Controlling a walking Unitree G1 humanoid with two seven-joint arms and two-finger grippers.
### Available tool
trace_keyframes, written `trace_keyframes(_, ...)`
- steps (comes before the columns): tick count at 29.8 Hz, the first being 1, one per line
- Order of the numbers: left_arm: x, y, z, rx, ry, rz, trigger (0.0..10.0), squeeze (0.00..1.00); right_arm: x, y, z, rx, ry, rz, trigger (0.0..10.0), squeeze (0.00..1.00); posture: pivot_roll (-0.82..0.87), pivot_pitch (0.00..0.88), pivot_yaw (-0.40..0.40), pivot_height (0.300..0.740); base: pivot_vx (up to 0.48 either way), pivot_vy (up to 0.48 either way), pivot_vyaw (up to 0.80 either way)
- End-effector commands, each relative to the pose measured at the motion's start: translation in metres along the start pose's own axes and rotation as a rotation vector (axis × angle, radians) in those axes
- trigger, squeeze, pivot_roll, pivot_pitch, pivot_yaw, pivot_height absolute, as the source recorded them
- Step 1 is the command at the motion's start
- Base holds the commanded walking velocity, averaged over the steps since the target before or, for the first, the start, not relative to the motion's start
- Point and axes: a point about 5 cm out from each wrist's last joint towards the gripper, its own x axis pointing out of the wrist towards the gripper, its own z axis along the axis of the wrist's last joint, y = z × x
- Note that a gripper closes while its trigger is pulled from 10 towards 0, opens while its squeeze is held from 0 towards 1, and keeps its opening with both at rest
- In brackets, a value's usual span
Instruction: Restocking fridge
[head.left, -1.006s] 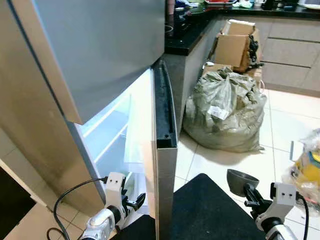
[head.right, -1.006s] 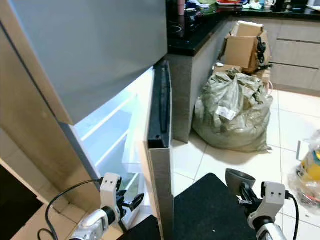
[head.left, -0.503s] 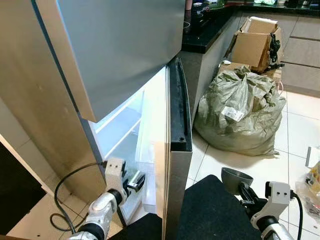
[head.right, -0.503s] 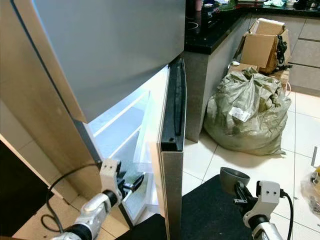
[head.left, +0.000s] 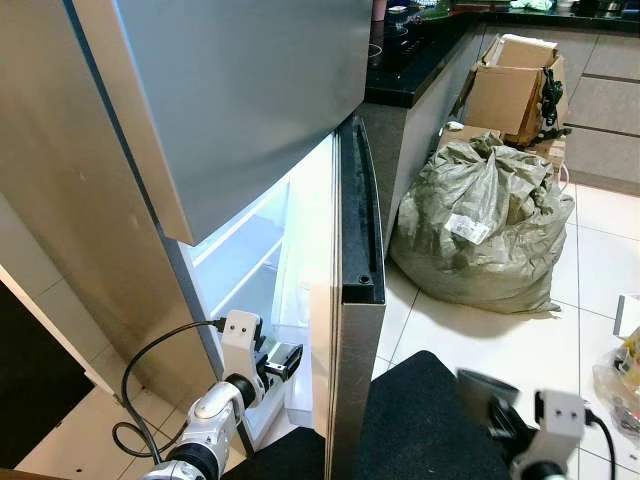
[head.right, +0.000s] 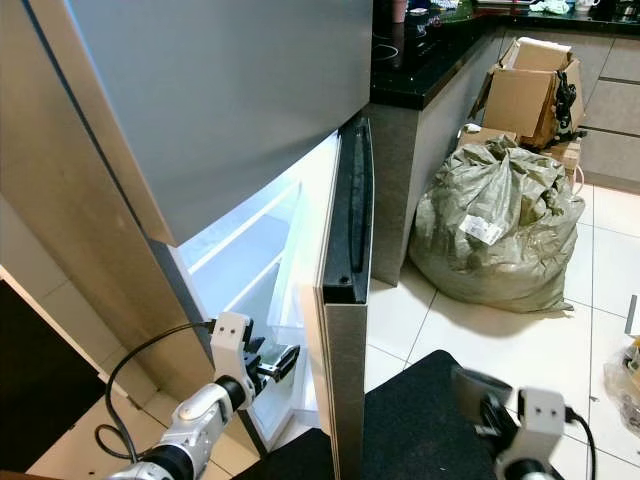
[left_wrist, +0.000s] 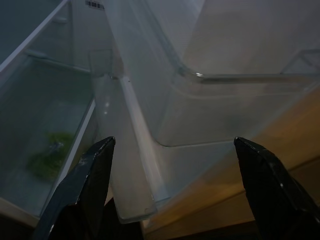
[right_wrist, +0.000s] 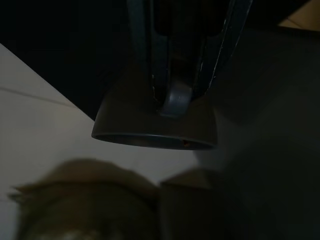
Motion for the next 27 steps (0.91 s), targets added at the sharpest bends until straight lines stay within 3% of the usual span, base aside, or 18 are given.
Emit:
trace_keyframes(1, 0.002, -0.003, 0.001, 0.007, -0.005, -0.016, 10.0, 0.00, -0.001, -0.007, 0.004, -0.019, -0.026, -0.045, 10.0, 0.00, -0.18, 0.047, 0.069, 0.740, 0.000, 0.000, 0.00)
trace_keyframes(9, 0.010, -0.018, 0.005, -0.012, -0.018, -0.123, 10.0, 0.00, 0.001, -0.017, 0.014, -0.020, -0.064, -0.091, 10.0, 0.00, -0.18, 0.041, 0.069, 0.740, 0.000, 0.000, 0.00)
trace_keyframes(12, 0.014, -0.038, 0.005, -0.027, -0.026, -0.278, 10.0, 0.00, 0.002, -0.016, 0.015, -0.027, -0.068, -0.090, 10.0, 0.00, -0.18, 0.037, 0.065, 0.740, 0.000, 0.000, 0.00)
trace_keyframes(15, 0.015, -0.044, 0.004, -0.026, -0.025, -0.318, 10.0, 0.00, 0.003, -0.016, 0.015, -0.029, -0.069, -0.092, 10.0, 0.00, -0.18, 0.037, 0.065, 0.740, 0.000, 0.000, 0.00)
trace_keyframes(16, 0.016, -0.054, 0.003, -0.042, -0.029, -0.393, 10.0, 0.00, 0.003, -0.016, 0.016, -0.032, -0.070, -0.096, 10.0, 0.00, -0.18, 0.037, 0.065, 0.740, 0.000, 0.000, 0.00)
trace_keyframes(18, 0.016, -0.059, 0.004, -0.048, -0.033, -0.429, 10.0, 0.00, 0.003, -0.016, 0.016, -0.032, -0.071, -0.097, 10.0, 0.00, -0.18, 0.038, 0.065, 0.740, 0.000, 0.000, 0.00)
trace_keyframes(21, 0.020, -0.089, 0.008, -0.094, -0.073, -0.608, 10.0, 0.00, 0.003, -0.017, 0.016, -0.028, -0.072, -0.106, 10.0, 0.00, -0.18, 0.039, 0.066, 0.740, 0.000, 0.000, 0.00)
trace_keyframes(27, 0.021, -0.104, 0.013, -0.104, -0.101, -0.679, 10.0, 0.00, 0.001, -0.021, 0.014, -0.022, -0.068, -0.135, 10.0, 0.00, -0.18, 0.041, 0.072, 0.740, 0.000, 0.000, 0.00)
